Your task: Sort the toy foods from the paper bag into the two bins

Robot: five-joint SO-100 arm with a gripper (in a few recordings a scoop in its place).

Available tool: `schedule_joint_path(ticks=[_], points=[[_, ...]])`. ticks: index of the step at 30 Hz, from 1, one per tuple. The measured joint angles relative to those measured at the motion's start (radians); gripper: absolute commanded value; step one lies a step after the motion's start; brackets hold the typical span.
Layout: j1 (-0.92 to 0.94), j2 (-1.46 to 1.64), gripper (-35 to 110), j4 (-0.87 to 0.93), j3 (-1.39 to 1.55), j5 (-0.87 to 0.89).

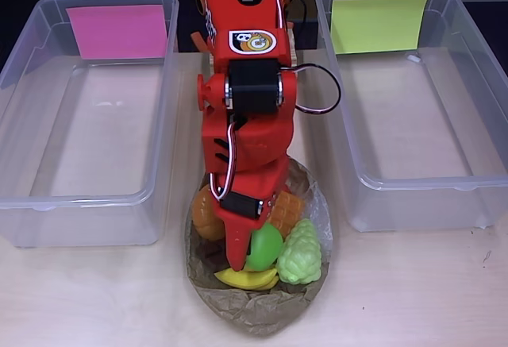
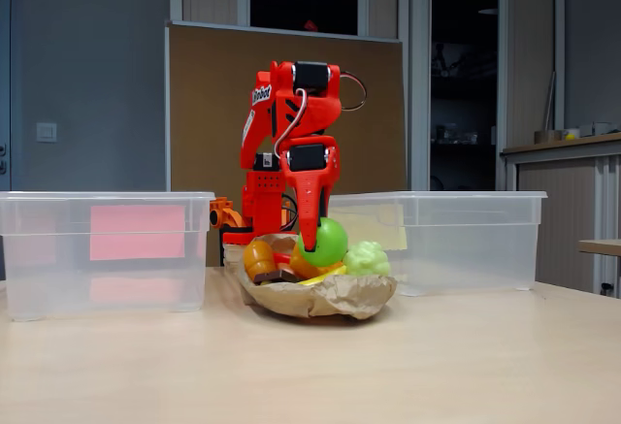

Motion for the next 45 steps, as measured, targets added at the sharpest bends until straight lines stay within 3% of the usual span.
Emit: schedule_joint_path(ticks=[6,15,27,34,45], points=[[0.021,0.104,18,0.046,-0.003,-0.08],[0.155,0.522,18,0.083,0.206,-0.311],[0.686,1.135,25,0.014,0.844,-0.391],[0.857,1.218,40,-0.089,1.091,-0.468],[0.839,1.18,39,-0.12,1.089,-0.506]])
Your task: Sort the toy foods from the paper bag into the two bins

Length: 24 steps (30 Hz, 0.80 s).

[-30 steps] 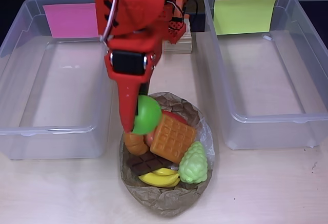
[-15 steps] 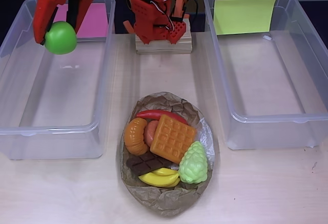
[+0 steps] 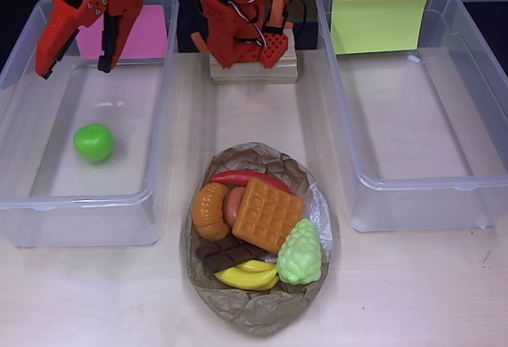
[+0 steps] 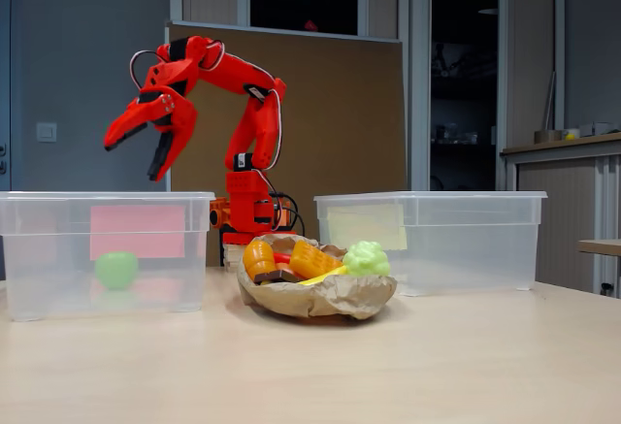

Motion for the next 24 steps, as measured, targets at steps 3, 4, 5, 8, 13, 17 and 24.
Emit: schedule_joint_path(ticks=[3,4,5,8,13,17,24], points=[[-0.095,0.0,38,0.005,-0.026,0.0],[-0.141,-0.003,38,0.015,-0.048,0.002],[-0.201,-0.02,38,0.029,-0.089,0.003],[-0.364,-0.08,37,0.072,-0.221,0.049],[-0.649,-0.264,31,0.083,-0.37,0.204],[-0.767,-0.364,9,0.058,-0.371,0.509],[-0.818,-0.448,2,-0.061,-0.318,0.847]])
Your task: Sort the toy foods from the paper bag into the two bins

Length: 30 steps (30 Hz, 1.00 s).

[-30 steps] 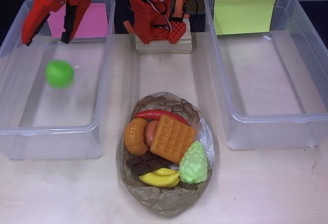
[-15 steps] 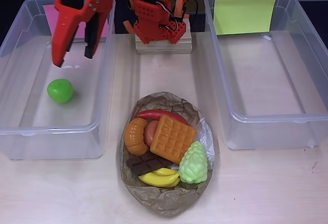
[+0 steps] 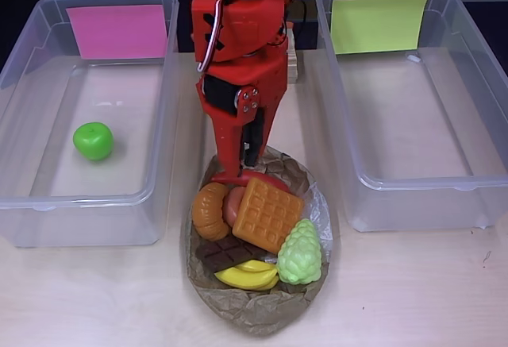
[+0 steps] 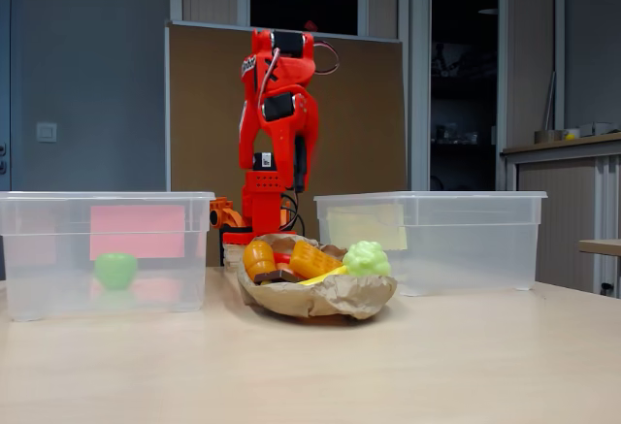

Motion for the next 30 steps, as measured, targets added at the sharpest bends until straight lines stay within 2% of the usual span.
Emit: schedule_joint_path(ticks=[6,12,17,20,27,30], points=[[-0.029,-0.158,0,-0.04,-0.094,0.184],[-0.094,-0.354,0,-0.002,-0.331,0.692],[-0.143,-0.494,1,0.032,-0.517,0.765],[-0.175,-0.549,16,0.034,-0.56,0.85],[-0.224,-0.611,35,0.015,-0.603,0.904],[-0.232,-0.626,38,0.008,-0.611,0.902]])
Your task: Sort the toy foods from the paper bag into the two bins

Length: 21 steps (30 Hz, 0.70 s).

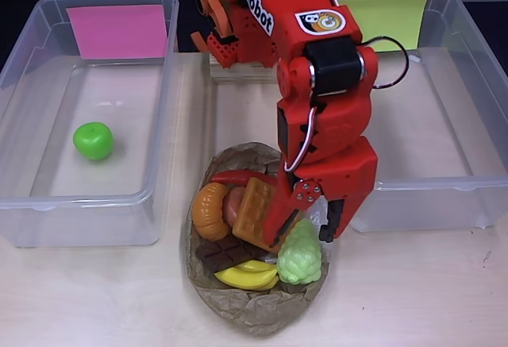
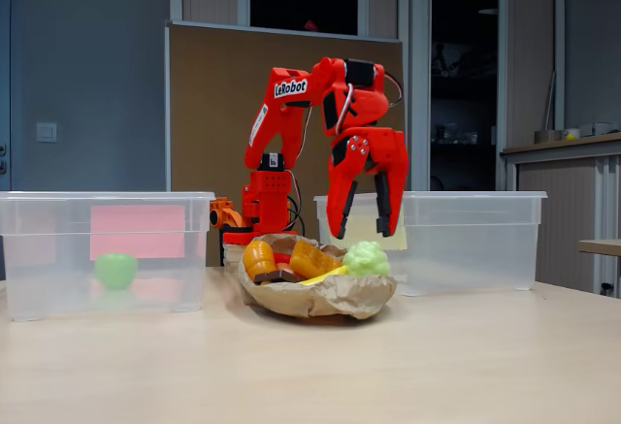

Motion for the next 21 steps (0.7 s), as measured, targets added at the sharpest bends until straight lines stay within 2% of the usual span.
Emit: schedule_joint_path(ticks=[10,17,21], points=[[0.0,-0.064,36,-0.015,-0.017,-0.006],[-0.009,-0.215,37,-0.015,-0.152,0.009],[-0.014,-0.275,27,-0.011,-0.213,0.012]])
